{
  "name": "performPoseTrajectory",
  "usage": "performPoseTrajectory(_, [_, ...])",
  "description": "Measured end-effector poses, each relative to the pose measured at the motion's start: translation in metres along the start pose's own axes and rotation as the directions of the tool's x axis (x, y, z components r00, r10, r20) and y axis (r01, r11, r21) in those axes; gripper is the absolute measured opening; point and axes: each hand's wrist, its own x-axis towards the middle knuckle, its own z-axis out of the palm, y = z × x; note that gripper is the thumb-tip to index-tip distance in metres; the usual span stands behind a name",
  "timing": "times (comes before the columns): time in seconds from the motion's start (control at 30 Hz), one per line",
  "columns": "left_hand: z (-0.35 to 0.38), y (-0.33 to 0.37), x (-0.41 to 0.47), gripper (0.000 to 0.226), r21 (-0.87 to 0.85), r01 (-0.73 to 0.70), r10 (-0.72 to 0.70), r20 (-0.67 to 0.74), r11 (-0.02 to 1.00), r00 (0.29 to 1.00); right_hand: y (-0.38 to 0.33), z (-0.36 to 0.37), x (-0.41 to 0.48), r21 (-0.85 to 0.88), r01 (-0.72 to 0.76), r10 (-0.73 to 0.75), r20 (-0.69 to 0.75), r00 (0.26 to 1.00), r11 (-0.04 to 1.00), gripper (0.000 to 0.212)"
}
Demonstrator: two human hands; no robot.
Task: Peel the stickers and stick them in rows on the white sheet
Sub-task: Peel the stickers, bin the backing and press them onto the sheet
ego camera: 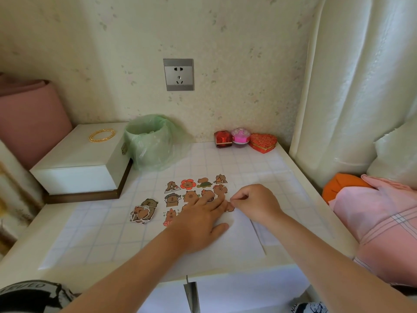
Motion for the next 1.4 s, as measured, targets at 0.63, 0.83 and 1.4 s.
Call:
performPoseTrajectory(0.63, [0.005, -0.005, -0.01, 0.068, -0.103, -0.016, 0.015, -0.011, 0.995, 1.0, 0.006, -0.018, -0.047, -0.646, 0.483, -0.422, 0.262, 0.868, 0.592, 0.037])
performPoseTrajectory(0.83, [0.009, -0.005, -0.009, 0.062, -0.188, -0.057, 0.036, -0.111, 0.98, 0.993, 0.0, -0.019, -0.052, -0.592, 0.446, -0.381, 0.241, 0.893, 0.671, 0.042])
performPoseTrajectory(1.4, [-0.015, -0.026, -0.027, 0.032, -0.283, 0.037, -0.171, -0.467, 0.958, 0.867, -0.052, -0.005, -0.028, -0.489, 0.391, -0.391, 0.108, 0.914, 0.78, 0.024])
